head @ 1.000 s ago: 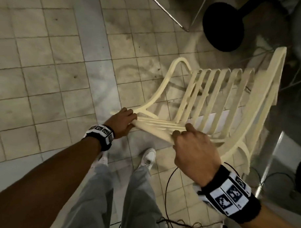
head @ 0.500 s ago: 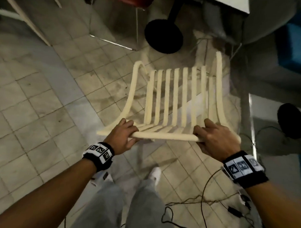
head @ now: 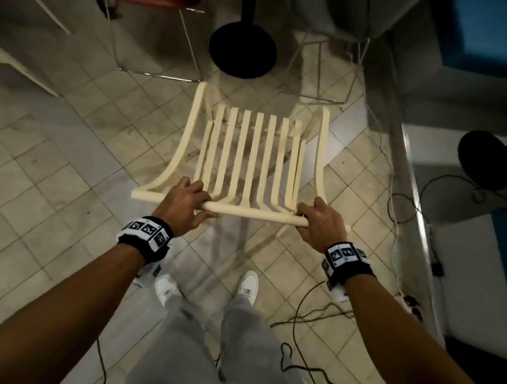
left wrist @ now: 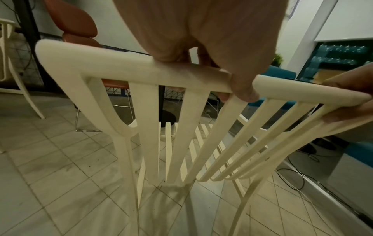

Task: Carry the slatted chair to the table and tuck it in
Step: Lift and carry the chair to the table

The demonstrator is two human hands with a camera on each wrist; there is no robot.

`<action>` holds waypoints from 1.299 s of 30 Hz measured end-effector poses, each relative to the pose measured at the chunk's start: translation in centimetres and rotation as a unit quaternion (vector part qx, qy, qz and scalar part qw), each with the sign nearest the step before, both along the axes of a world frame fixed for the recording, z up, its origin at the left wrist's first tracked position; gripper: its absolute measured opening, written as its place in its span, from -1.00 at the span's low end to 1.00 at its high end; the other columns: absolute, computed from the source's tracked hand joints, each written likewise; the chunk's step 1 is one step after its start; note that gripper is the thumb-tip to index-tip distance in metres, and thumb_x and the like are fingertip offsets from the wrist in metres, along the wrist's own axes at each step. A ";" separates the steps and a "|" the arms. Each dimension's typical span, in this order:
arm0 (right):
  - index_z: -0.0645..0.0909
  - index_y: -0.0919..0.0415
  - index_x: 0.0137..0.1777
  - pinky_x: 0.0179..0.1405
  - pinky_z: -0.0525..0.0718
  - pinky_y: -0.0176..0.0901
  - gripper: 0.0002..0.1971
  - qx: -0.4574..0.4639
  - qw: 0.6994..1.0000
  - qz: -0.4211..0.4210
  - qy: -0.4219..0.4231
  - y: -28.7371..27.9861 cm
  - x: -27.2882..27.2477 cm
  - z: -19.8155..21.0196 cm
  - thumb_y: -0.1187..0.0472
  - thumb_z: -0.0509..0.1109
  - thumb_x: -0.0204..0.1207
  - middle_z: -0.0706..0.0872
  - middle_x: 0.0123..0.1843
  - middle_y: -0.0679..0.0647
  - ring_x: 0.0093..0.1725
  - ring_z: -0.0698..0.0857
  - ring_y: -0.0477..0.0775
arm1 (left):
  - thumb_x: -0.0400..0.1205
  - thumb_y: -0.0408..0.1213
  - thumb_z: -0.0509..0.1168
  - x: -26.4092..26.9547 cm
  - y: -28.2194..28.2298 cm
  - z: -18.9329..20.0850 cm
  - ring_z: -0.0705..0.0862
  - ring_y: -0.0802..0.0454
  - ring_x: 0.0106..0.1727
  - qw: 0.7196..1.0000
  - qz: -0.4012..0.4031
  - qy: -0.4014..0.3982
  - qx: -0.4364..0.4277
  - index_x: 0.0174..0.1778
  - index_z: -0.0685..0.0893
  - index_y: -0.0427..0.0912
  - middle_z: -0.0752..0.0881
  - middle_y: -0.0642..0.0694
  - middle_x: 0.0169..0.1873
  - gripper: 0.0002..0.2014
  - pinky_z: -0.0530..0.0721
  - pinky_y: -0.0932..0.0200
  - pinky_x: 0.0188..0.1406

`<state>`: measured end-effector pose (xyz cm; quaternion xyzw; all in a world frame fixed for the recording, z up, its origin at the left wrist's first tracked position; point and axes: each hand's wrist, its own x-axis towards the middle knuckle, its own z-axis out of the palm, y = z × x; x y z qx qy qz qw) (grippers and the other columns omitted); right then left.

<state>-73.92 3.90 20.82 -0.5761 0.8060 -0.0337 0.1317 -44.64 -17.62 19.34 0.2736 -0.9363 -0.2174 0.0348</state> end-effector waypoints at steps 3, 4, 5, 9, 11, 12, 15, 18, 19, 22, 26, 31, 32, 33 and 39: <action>0.68 0.08 -0.14 -0.33 0.60 -0.03 -0.74 -0.039 0.998 -0.046 -0.003 2.1 -0.7 -1.4 0.23 0.61 0.16 0.65 -0.29 0.08 -0.23 0.58 0.20 | 0.46 0.26 0.31 -1.7 2.2 -0.3 0.44 -0.11 -0.15 1.000 0.010 -0.003 -0.012 -0.07 0.79 -0.06 0.62 -0.03 -0.21 -0.55 0.61 -0.14 -0.24; 0.67 0.07 -0.16 -0.25 0.57 -0.01 -0.74 -0.042 0.998 -0.054 0.009 2.5 -0.7 -1.7 0.24 0.61 0.15 0.67 -0.29 0.06 -0.16 0.56 0.19 | 0.46 0.26 0.31 -1.9 2.8 -0.4 0.44 -0.11 -0.15 1.000 0.018 -0.004 -0.014 -0.07 0.79 -0.07 0.63 -0.03 -0.21 -0.54 0.61 -0.14 -0.25; 0.66 0.05 -0.16 -0.18 0.52 0.01 -0.73 -0.032 0.997 -0.073 0.022 2.9 -0.9 -1.9 0.22 0.60 0.14 0.68 -0.25 0.04 -0.10 0.54 0.18 | 0.45 0.26 0.32 -2.1 3.4 -0.3 0.45 -0.11 -0.14 1.000 0.023 -0.009 -0.010 -0.07 0.79 -0.08 0.62 -0.05 -0.21 -0.53 0.62 -0.13 -0.25; 0.69 -0.04 -0.06 0.09 0.43 0.14 -0.70 -0.009 0.980 -0.195 0.031 3.3 1.4 -2.5 0.08 0.58 0.18 0.63 0.00 0.03 0.05 0.52 0.22 | 0.33 0.34 0.43 -1.5 4.4 -0.1 0.56 -0.08 -0.08 0.995 0.091 -0.013 0.036 -0.11 0.81 -0.07 0.66 -0.05 -0.20 -0.47 0.65 -0.09 -0.10; 0.71 -0.08 0.01 0.27 0.38 0.27 -0.72 -0.042 0.982 -0.184 0.015 3.5 2.9 -2.9 -0.15 0.48 0.35 0.66 0.07 -0.01 0.14 0.51 0.21 | 0.34 0.42 0.37 -0.6 4.8 -0.3 0.68 -0.05 -0.01 0.991 0.124 -0.017 0.037 -0.03 0.80 0.03 0.78 0.00 -0.11 -0.45 0.63 -0.08 0.10; 0.71 -0.10 0.02 0.32 0.33 0.31 -0.65 -0.058 0.983 -0.172 0.001 3.5 3.5 -3.0 -0.30 0.41 0.39 0.66 0.09 -0.04 0.18 0.51 0.19 | 0.36 0.42 0.35 -0.2 5.0 -0.3 0.73 -0.04 0.03 0.990 0.137 -0.021 0.032 0.02 0.79 0.06 0.83 0.01 -0.05 -0.45 0.60 -0.11 0.22; 0.71 -0.11 -0.02 0.30 0.27 0.28 -0.47 -0.092 0.982 -0.161 -0.020 2.8 3.3 -3.1 -0.52 0.33 0.34 0.67 0.06 -0.07 0.20 0.51 0.14 | 0.37 0.36 0.37 0.1 4.9 -0.2 0.75 -0.05 0.08 0.985 0.165 -0.025 0.030 0.03 0.79 0.04 0.86 0.00 -0.01 -0.48 0.45 -0.07 0.35; 0.72 -0.11 -0.02 0.27 0.25 0.25 -0.48 -0.112 0.981 -0.153 -0.034 0.8 1.8 -3.3 -0.51 0.38 0.30 0.66 0.05 -0.07 0.18 0.51 0.13 | 0.35 0.34 0.41 -1.2 3.2 0.5 0.70 -0.10 0.08 0.981 0.180 -0.032 0.055 -0.02 0.78 0.08 0.84 -0.02 -0.03 -0.53 0.32 0.07 0.24; 0.73 -0.11 -0.01 0.27 0.23 0.22 -0.49 -0.117 0.982 -0.145 -0.041 -0.1 1.2 -3.5 -0.50 0.39 0.31 0.66 0.05 -0.07 0.18 0.51 0.12 | 0.36 0.31 0.43 -1.7 2.4 0.5 0.68 -0.12 0.08 0.980 0.186 -0.033 0.064 -0.03 0.77 0.11 0.83 -0.03 -0.02 -0.58 0.31 0.06 0.22; 0.72 -0.10 0.02 0.25 0.17 0.15 -0.51 -0.131 0.982 -0.127 -0.059 -3.5 -0.9 -4.0 -0.45 0.39 0.35 0.63 0.05 -0.05 0.17 0.49 0.13 | 0.37 0.31 0.42 -3.2 -1.0 0.1 0.65 -0.15 0.06 0.978 0.187 -0.040 0.078 -0.01 0.76 0.10 0.82 -0.03 -0.02 -0.57 0.35 -0.06 0.20; 0.72 -0.02 0.03 0.26 0.28 0.27 -0.46 -0.106 0.985 -0.121 -0.060 -9.4 -3.8 -4.4 -0.46 0.34 0.38 0.61 0.06 -0.01 0.17 0.46 0.16 | 0.37 0.38 0.35 -5.5 -6.9 -0.1 0.65 -0.17 0.02 0.980 0.174 -0.058 0.073 -0.03 0.77 0.06 0.82 -0.03 -0.09 -0.49 0.40 -0.12 0.14; 0.69 -0.01 0.05 0.27 0.25 0.26 -0.47 -0.093 0.987 -0.115 -0.068 -17.0 -6.8 -4.3 -0.44 0.33 0.39 0.58 0.08 0.01 0.18 0.43 0.18 | 0.38 0.41 0.30 -8.1 -14.4 -0.5 0.60 -0.10 0.05 0.980 0.170 -0.066 0.079 0.00 0.75 0.08 0.78 0.03 -0.10 -0.48 0.26 -0.04 0.06; 0.68 -0.01 0.05 0.25 0.23 0.22 -0.50 -0.099 0.986 -0.117 -0.072 -18.2 -7.3 -4.2 -0.42 0.36 0.40 0.58 0.07 0.01 0.18 0.44 0.18 | 0.39 0.41 0.29 -8.6 -15.8 -0.5 0.59 -0.09 0.06 0.980 0.167 -0.067 0.081 0.01 0.75 0.08 0.77 0.03 -0.09 -0.47 0.24 -0.03 0.05; 0.67 -0.01 0.05 0.22 0.22 0.18 -0.52 -0.106 0.984 -0.122 -0.079 -19.8 -7.8 -4.1 -0.39 0.39 0.39 0.58 0.06 0.01 0.17 0.45 0.18 | 0.39 0.41 0.29 -9.2 -17.6 -0.3 0.60 -0.10 0.07 0.981 0.163 -0.071 0.082 0.02 0.75 0.07 0.77 0.02 -0.09 -0.47 0.23 -0.03 0.04; 0.60 -0.04 0.06 0.29 0.22 0.22 -0.51 -0.079 0.982 -0.148 -0.087 -27.7 -9.8 -3.9 -0.38 0.42 0.34 0.53 0.06 -0.04 0.20 0.41 0.14 | 0.45 0.36 0.29 -11.7 -25.9 -0.2 0.59 -0.12 0.15 0.982 0.146 -0.082 0.084 0.07 0.75 0.06 0.77 -0.01 0.03 -0.50 0.27 -0.08 0.12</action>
